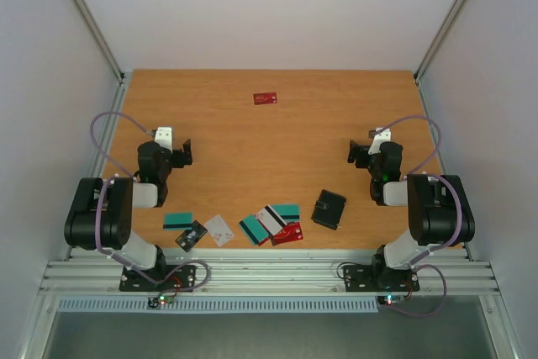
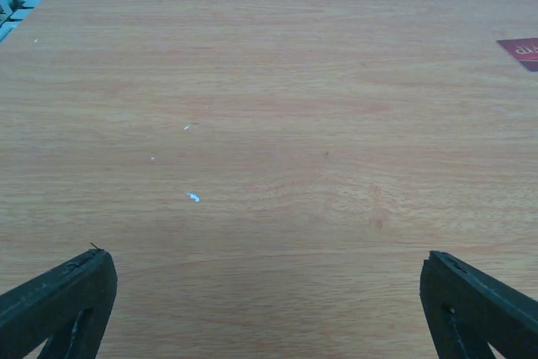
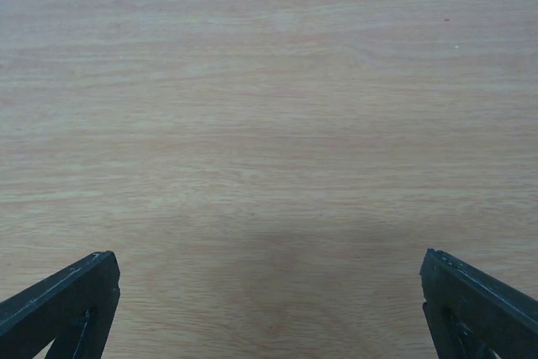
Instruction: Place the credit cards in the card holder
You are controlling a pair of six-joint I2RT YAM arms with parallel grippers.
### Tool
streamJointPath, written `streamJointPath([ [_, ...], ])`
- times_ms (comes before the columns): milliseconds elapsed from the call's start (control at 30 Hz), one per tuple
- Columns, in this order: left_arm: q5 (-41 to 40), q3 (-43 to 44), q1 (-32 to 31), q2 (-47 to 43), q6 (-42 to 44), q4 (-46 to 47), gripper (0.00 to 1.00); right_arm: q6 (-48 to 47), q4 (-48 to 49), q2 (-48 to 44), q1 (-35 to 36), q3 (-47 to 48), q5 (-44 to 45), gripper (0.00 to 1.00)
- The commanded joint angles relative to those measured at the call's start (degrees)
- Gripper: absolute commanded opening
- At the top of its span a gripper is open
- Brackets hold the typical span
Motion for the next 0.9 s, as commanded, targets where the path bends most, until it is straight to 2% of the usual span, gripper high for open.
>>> streamJointPath([
  [0,0.2,1.3,-0.2,0.3,-0.3,4.4,0.99,0.7,2.6,0.2,-0.3,0.8,-0.2,0.98],
  [367,0.0,1.3,-0.2,-0.5,-0.2,4.3,0.99,0.7,3.1,0.1,-0.2,0.6,0.1,0.98],
  [433,-1.1,2.0,-0.2,-2.7,-0.5,1.1,0.99,1.0,2.1,-1.8,-0.2,0.3,1.0,0.98],
  [600,-3.5,4.9,-0.3,-13.3,-0.5,-11.9,0.99,2.3,-10.2,-11.4,0.5,3.2,7.7,0.99],
  [667,-5.3,7.0,-0.4,-17.8,-2.3,-20.0,0.99,3.6,-14.7,-15.6,1.1,4.5,11.3,0.99],
  [767,-7.0,11.8,-0.5,-24.0,-5.3,-34.1,0.99,9.1,-30.6,-21.7,1.3,9.8,14.3,0.99],
  [867,-6.5,14.8,-0.6,-29.9,-6.6,-43.9,0.99,15.2,-46.6,-25.6,1.5,16.0,14.1,0.99],
])
